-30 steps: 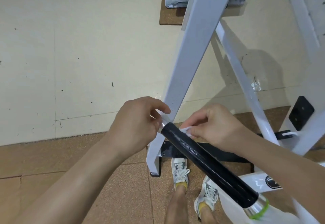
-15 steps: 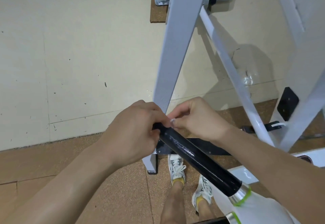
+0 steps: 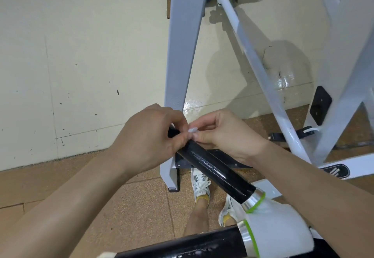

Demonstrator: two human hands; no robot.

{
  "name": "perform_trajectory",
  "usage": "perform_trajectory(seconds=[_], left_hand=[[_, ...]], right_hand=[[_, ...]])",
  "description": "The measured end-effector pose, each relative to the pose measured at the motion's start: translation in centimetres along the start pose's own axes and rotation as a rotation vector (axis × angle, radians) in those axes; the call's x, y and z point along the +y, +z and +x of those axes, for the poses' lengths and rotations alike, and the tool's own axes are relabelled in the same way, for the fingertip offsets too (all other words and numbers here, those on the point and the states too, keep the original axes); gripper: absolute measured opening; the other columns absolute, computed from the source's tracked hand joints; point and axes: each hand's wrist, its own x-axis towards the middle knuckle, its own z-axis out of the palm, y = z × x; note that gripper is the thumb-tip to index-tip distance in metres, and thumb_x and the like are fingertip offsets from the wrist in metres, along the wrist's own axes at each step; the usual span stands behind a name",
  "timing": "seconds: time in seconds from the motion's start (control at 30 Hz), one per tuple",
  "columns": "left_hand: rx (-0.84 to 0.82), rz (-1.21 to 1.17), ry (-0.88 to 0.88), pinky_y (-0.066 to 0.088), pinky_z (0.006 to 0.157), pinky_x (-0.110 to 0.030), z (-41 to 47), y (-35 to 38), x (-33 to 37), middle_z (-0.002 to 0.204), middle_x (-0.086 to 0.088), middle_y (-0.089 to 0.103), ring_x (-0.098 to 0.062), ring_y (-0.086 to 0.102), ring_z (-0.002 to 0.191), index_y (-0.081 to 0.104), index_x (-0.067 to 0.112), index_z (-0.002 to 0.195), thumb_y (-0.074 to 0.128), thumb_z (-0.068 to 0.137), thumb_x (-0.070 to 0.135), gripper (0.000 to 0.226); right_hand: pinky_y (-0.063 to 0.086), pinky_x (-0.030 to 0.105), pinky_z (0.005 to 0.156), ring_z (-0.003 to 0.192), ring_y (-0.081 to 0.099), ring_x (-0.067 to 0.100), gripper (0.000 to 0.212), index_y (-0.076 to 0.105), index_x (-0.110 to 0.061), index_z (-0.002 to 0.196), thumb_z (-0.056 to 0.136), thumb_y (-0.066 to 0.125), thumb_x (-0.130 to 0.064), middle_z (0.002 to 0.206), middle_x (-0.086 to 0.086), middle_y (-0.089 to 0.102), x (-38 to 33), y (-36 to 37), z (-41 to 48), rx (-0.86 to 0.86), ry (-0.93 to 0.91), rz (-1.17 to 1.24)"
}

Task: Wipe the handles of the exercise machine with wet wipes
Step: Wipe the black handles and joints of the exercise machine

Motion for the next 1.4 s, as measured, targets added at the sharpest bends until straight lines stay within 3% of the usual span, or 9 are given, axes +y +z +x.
perform_trajectory(seconds=[0.23, 0.43, 0.7, 0.77, 0.9, 0.97, 1.07, 1.2, 1.4], left_hand=[[-0.147, 0.001, 0.068, 0.042, 0.069, -0.023, 0.6, 0.6, 1.6, 0.071, 0.022, 0.053, -0.004, 0.048, 0.083, 0.058, 0.032, 0.080, 0.050, 0.070, 0.033, 0.013], [-0.160, -0.001, 0.099, 0.048, 0.075, -0.028, 0.0, -0.3, 1.4, 0.086, 0.018, 0.060, -0.001, 0.055, 0.083, 0.062, 0.034, 0.088, 0.064, 0.081, 0.036, 0.008], [-0.144, 0.015, 0.078, 0.051, 0.074, -0.036, -0.1, -0.6, 1.6, 0.087, 0.016, 0.067, -0.007, 0.062, 0.080, 0.072, 0.036, 0.087, 0.071, 0.078, 0.039, 0.009], [-0.132, 0.040, 0.095, 0.051, 0.073, -0.036, -0.2, -0.4, 1.8, 0.088, 0.015, 0.067, -0.008, 0.061, 0.081, 0.072, 0.035, 0.087, 0.070, 0.080, 0.035, 0.007], [-0.120, 0.016, 0.110, 0.051, 0.074, -0.033, -0.5, 0.0, 2.0, 0.088, 0.017, 0.065, -0.004, 0.060, 0.080, 0.070, 0.034, 0.086, 0.068, 0.082, 0.028, 0.007], [-0.099, -0.051, 0.091, 0.050, 0.074, -0.031, -0.9, 0.2, 2.0, 0.087, 0.016, 0.064, -0.002, 0.059, 0.080, 0.068, 0.034, 0.085, 0.071, 0.079, 0.034, 0.007], [-0.043, -0.123, 0.061, 0.049, 0.075, -0.029, -1.6, 0.7, 1.9, 0.086, 0.015, 0.065, -0.003, 0.059, 0.082, 0.068, 0.033, 0.084, 0.075, 0.072, 0.043, 0.017], [0.026, -0.159, 0.044, 0.048, 0.078, -0.027, -2.2, 1.4, 1.8, 0.088, 0.016, 0.065, -0.008, 0.057, 0.089, 0.067, 0.033, 0.083, 0.076, 0.072, 0.040, 0.015], [-0.098, -0.141, 0.099, 0.041, 0.077, -0.014, -1.9, 1.4, 3.4, 0.089, 0.016, 0.063, 0.003, 0.056, 0.082, 0.068, 0.037, 0.086, 0.075, 0.074, 0.039, 0.014]], right_hand=[[0.059, 0.025, 0.072, 0.073, 0.068, 0.020, 0.022, 0.072, -0.003, 0.076, 0.078, 0.062, 0.016, 0.078, 0.018, 0.070, -0.3, -2.1, -1.9, -0.024, 0.006, -0.059], [0.052, 0.014, 0.064, 0.065, 0.068, 0.009, 0.013, 0.075, -0.007, 0.078, 0.075, 0.072, 0.005, 0.071, 0.006, 0.073, -0.3, -1.7, -2.7, 0.032, -0.042, -0.215], [0.058, 0.027, 0.077, 0.074, 0.070, 0.013, 0.017, 0.075, -0.012, 0.085, 0.079, 0.068, 0.002, 0.078, 0.005, 0.073, 0.0, -1.4, -3.1, 0.055, -0.082, -0.243], [0.057, 0.024, 0.070, 0.070, 0.069, 0.011, 0.014, 0.076, -0.012, 0.086, 0.079, 0.069, -0.001, 0.073, 0.001, 0.073, 0.2, -2.0, -4.0, 0.030, -0.066, -0.272], [0.054, 0.019, 0.067, 0.068, 0.067, 0.008, 0.014, 0.075, -0.008, 0.083, 0.080, 0.068, 0.003, 0.070, 0.001, 0.072, -0.5, -3.9, -5.1, -0.096, -0.016, -0.266], [0.058, 0.026, 0.072, 0.071, 0.067, 0.014, 0.014, 0.074, -0.009, 0.083, 0.082, 0.065, 0.003, 0.075, 0.000, 0.071, -0.5, -3.0, -4.0, -0.037, -0.037, -0.183], [0.053, 0.019, 0.061, 0.060, 0.061, 0.006, 0.019, 0.074, -0.012, 0.080, 0.082, 0.063, 0.003, 0.062, -0.010, 0.067, 0.0, -1.3, -3.2, 0.017, -0.088, -0.193], [0.058, 0.026, 0.073, 0.071, 0.069, 0.012, 0.013, 0.075, -0.009, 0.081, 0.080, 0.068, 0.002, 0.076, 0.009, 0.073, 0.3, -3.4, -5.5, -0.022, -0.070, -0.268], [0.052, 0.019, 0.066, 0.069, 0.062, 0.009, 0.014, 0.074, -0.007, 0.086, 0.084, 0.063, 0.001, 0.077, 0.009, 0.069, 1.3, -1.8, -4.8, 0.065, -0.099, -0.191]])
